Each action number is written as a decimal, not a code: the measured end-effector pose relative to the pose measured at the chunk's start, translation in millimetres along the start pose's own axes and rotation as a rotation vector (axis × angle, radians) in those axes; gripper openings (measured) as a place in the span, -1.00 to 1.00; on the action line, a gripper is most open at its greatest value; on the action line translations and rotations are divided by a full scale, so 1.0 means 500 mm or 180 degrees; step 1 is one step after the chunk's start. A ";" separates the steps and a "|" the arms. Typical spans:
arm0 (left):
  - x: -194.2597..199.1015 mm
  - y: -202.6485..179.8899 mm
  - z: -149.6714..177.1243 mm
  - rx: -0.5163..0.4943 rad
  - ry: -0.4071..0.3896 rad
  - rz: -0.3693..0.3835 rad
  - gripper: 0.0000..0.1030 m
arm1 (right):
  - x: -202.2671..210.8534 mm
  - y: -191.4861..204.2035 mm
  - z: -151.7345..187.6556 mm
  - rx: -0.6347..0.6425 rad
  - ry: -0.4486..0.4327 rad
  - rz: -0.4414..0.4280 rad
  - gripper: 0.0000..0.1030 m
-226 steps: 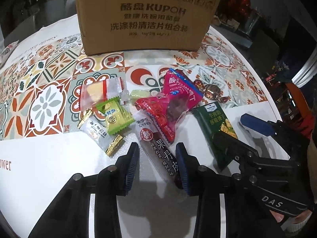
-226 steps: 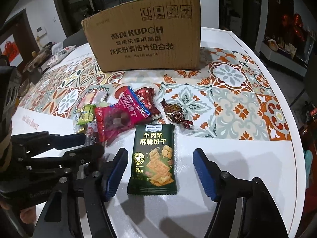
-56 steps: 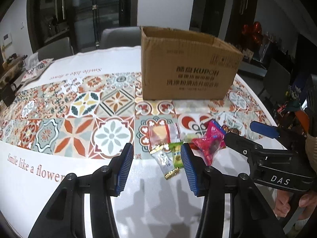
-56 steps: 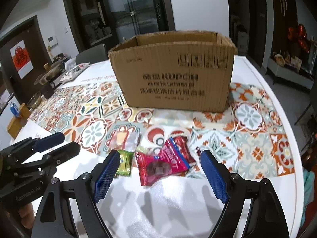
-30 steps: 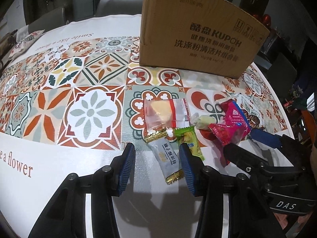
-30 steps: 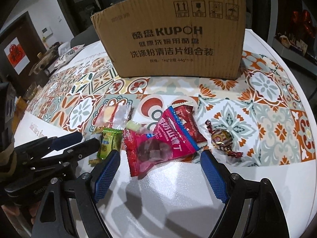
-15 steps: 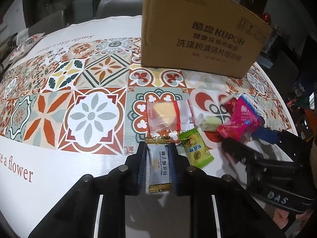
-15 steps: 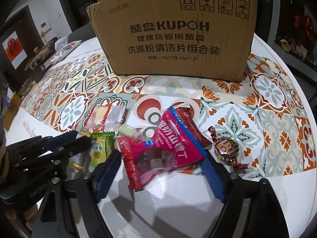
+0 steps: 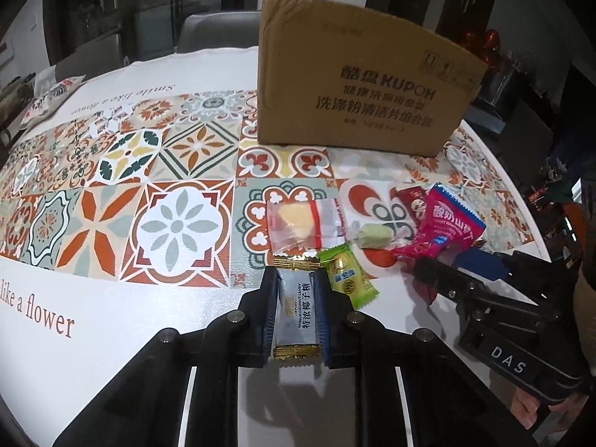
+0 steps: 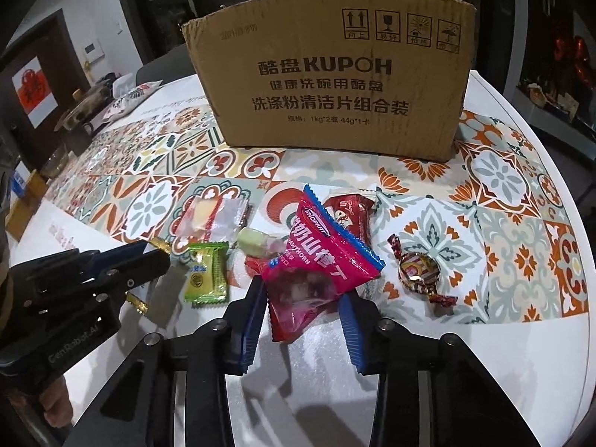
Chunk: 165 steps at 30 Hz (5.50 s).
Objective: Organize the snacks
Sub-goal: 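Carry the candy and pink bag over the box and open both tools to drop them, then grasp the green cracker packet with the left tool while the right tool grasps the gold-wrapped candy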
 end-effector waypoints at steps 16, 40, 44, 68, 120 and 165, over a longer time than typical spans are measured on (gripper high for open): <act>0.095 -0.032 -0.039 -0.0096 -0.0348 0.0069 -0.61 | 0.105 0.018 -0.037 0.0040 -0.0339 -0.0066 -0.23; 0.234 -0.069 -0.271 -0.0464 -0.1089 -0.0076 -0.61 | 0.259 0.019 -0.231 0.0261 -0.1077 0.0010 -0.23; 0.240 -0.075 -0.310 -0.0528 -0.1149 -0.0086 -0.61 | 0.276 0.017 -0.275 0.0352 -0.1175 0.0071 -0.23; 0.122 -0.074 -0.493 -0.0536 -0.0844 0.0151 -0.61 | 0.211 -0.043 -0.456 0.0338 -0.0931 0.0050 -0.23; 0.189 -0.090 -0.227 -0.0432 -0.0826 -0.0318 0.02 | 0.235 -0.086 -0.225 0.0273 -0.0766 0.0257 0.28; -0.038 -0.093 -0.009 -0.0155 0.0191 -0.0083 -0.04 | 0.032 -0.147 -0.001 -0.0122 0.0124 0.0195 0.04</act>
Point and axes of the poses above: each gripper's, at about its wrist camera, not at the fingertips, and x roughly against the way its jaws point, y to its left, z to its underside, the point moved 7 cm from there along -x, roughly the way its jaws point, and after that the axes turned 2 degrees about -x, right-handed, at the moved point
